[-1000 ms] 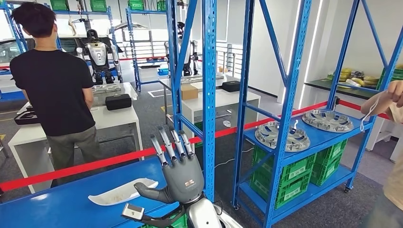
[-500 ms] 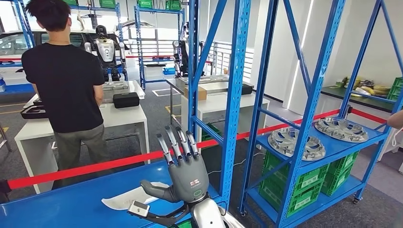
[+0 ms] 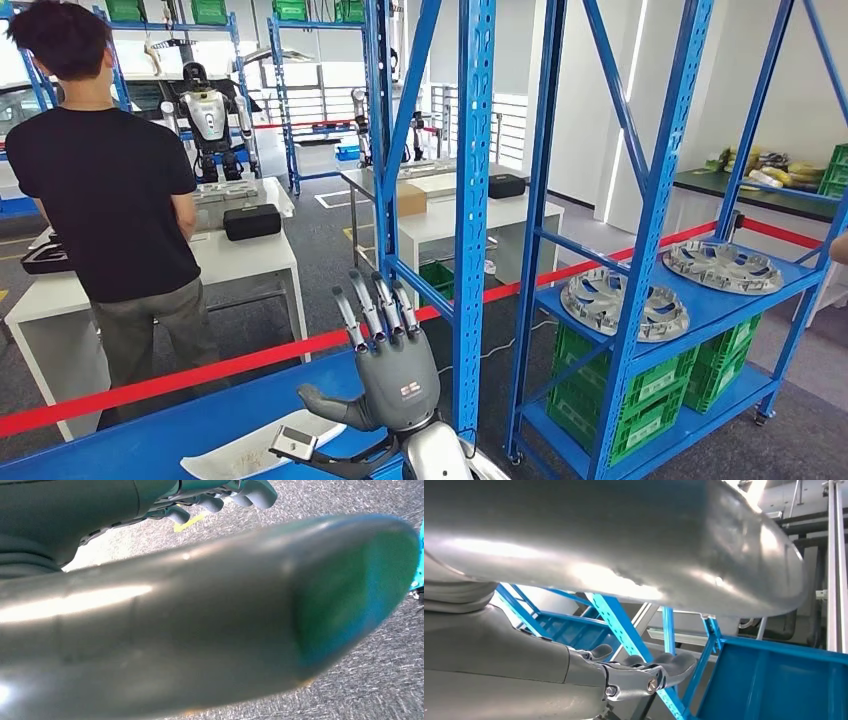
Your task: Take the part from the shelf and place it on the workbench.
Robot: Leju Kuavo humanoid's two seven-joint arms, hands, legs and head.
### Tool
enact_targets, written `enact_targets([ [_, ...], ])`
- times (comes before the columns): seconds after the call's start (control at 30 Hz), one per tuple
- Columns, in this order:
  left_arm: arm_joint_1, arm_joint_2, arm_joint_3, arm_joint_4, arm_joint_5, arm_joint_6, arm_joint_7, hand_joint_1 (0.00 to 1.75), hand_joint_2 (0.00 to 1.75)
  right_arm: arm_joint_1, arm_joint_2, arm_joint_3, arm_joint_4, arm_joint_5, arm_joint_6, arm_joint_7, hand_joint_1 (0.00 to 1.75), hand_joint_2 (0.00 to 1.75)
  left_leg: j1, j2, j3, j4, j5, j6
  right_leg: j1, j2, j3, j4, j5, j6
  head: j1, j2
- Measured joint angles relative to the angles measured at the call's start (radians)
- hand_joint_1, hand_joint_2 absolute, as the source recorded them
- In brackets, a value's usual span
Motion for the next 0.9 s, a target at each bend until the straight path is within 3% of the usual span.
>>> enact_targets([
  [0.03,0.001,0.001,0.000,0.000,0.000,0.000,0.000,0.00,0.00,0.001,0.000,0.000,0.000,0.000,0.000,0.000,0.00,0.00,0.001,0.000,0.001,-0.034,0.029,0.000,-0.001,0.001,0.009,0.003,-0.010,0.002,0.000,0.000],
  [0.1,0.002,0.002,0.000,0.000,0.000,0.000,0.000,0.00,0.00,0.002,0.000,0.000,0.000,0.000,0.000,0.000,0.00,0.00,0.002,0.001,0.035,-0.158,0.118,-0.002,-0.003,0.001,0.029,0.010,-0.032,0.010,-0.001,0.000],
  [0.13,0.001,0.002,0.000,0.000,-0.001,0.000,0.000,0.00,0.00,0.002,0.000,0.000,0.000,0.000,0.001,0.000,0.00,0.00,0.001,0.004,0.049,-0.206,0.135,0.000,-0.003,0.001,0.035,0.014,-0.042,0.016,-0.001,0.000],
  [0.17,0.002,0.001,0.000,0.000,-0.003,0.000,0.000,0.00,0.00,0.002,0.000,0.000,0.000,0.000,0.002,0.000,0.00,0.00,-0.001,0.006,0.061,-0.236,0.145,0.006,-0.002,0.001,0.039,0.016,-0.051,0.023,-0.002,0.000],
  [0.23,0.003,0.001,0.000,0.000,-0.006,0.000,0.001,0.00,0.00,0.006,0.000,0.000,-0.002,0.000,0.006,0.001,0.00,0.00,-0.003,0.010,0.068,-0.243,0.132,0.026,0.001,0.001,0.043,0.025,-0.058,0.036,-0.002,0.000],
  [0.3,0.004,0.000,0.000,-0.001,-0.010,0.001,0.002,0.00,0.00,0.010,-0.001,-0.002,-0.008,0.001,0.009,0.000,0.00,0.00,0.000,0.008,0.081,-0.246,0.140,0.042,0.002,-0.001,0.040,0.046,-0.065,0.047,0.001,0.000],
  [0.37,-0.001,0.000,0.000,-0.002,-0.013,0.002,0.002,0.00,0.00,0.010,-0.002,-0.004,-0.012,0.002,0.013,-0.007,0.00,0.00,0.003,0.007,0.093,-0.248,0.134,0.052,-0.002,-0.002,-0.005,0.122,-0.092,0.059,0.005,0.000],
  [0.47,-0.007,-0.002,0.000,-0.003,-0.018,0.001,0.004,0.00,0.00,0.020,-0.003,-0.004,-0.012,-0.001,0.016,-0.033,0.00,0.00,0.003,0.006,0.105,-0.248,0.117,0.056,-0.009,-0.003,-0.131,0.290,-0.148,0.069,0.008,0.000],
  [0.5,-0.008,-0.003,0.000,-0.003,-0.019,0.000,0.005,0.00,0.00,0.023,-0.004,-0.004,-0.010,-0.003,0.013,-0.042,0.00,0.00,0.003,0.005,0.111,-0.247,0.111,0.054,-0.010,-0.003,-0.154,0.302,-0.140,0.069,0.008,0.000],
  [0.53,-0.008,-0.003,0.000,-0.002,-0.019,-0.001,0.005,0.00,0.00,0.025,-0.005,-0.004,-0.009,-0.006,0.009,-0.050,0.00,0.00,0.003,0.004,0.120,-0.247,0.103,0.052,-0.011,-0.003,-0.159,0.278,-0.109,0.068,0.009,0.000],
  [0.6,-0.010,-0.005,0.001,-0.002,-0.019,-0.002,0.005,0.00,0.00,0.024,-0.005,-0.003,-0.006,-0.015,0.003,-0.069,0.00,0.00,0.003,0.004,0.140,-0.248,0.088,0.046,-0.011,-0.003,-0.124,0.151,-0.015,0.062,0.009,0.000],
  [0.63,-0.011,-0.006,0.002,-0.002,-0.019,-0.004,0.004,0.00,0.00,0.023,-0.005,-0.003,-0.003,-0.023,0.001,-0.081,0.00,0.00,0.003,0.004,0.149,-0.249,0.081,0.042,-0.008,-0.004,-0.105,0.094,0.003,0.058,0.009,0.000],
  [0.67,-0.013,-0.007,0.003,-0.002,-0.019,-0.006,0.003,0.00,0.00,0.022,-0.003,-0.001,0.001,-0.036,0.000,-0.097,0.00,0.00,0.003,0.003,0.156,-0.251,0.075,0.036,-0.004,-0.004,-0.090,0.059,0.008,0.054,0.007,0.000],
  [0.73,-0.015,-0.009,0.006,-0.002,-0.021,-0.010,0.000,0.00,0.00,0.020,0.000,0.001,0.012,-0.068,-0.007,-0.128,0.00,0.00,0.001,0.003,0.167,-0.249,0.074,0.022,0.000,-0.003,-0.080,0.041,-0.002,0.041,0.007,0.000],
  [0.8,-0.015,-0.010,0.008,-0.002,-0.022,-0.013,-0.001,0.00,0.00,0.018,0.005,0.002,0.019,-0.089,-0.013,-0.147,0.00,0.00,0.001,0.004,0.168,-0.232,0.072,0.009,-0.005,-0.003,-0.061,0.031,0.018,0.028,0.007,0.000],
  [0.83,-0.017,-0.010,0.008,-0.001,-0.023,-0.014,-0.001,0.00,0.00,0.015,0.007,0.002,0.022,-0.093,-0.014,-0.150,0.00,0.00,0.001,0.004,0.157,-0.206,0.066,0.004,-0.007,-0.003,-0.052,0.029,0.019,0.021,0.004,0.000],
  [0.9,-0.019,-0.010,0.009,-0.001,-0.023,-0.014,-0.001,0.00,0.00,0.011,0.012,0.003,0.026,-0.096,-0.015,-0.154,0.00,0.00,0.002,0.003,0.097,-0.106,0.030,-0.002,-0.007,-0.003,-0.041,0.027,0.012,0.011,0.001,0.000],
])
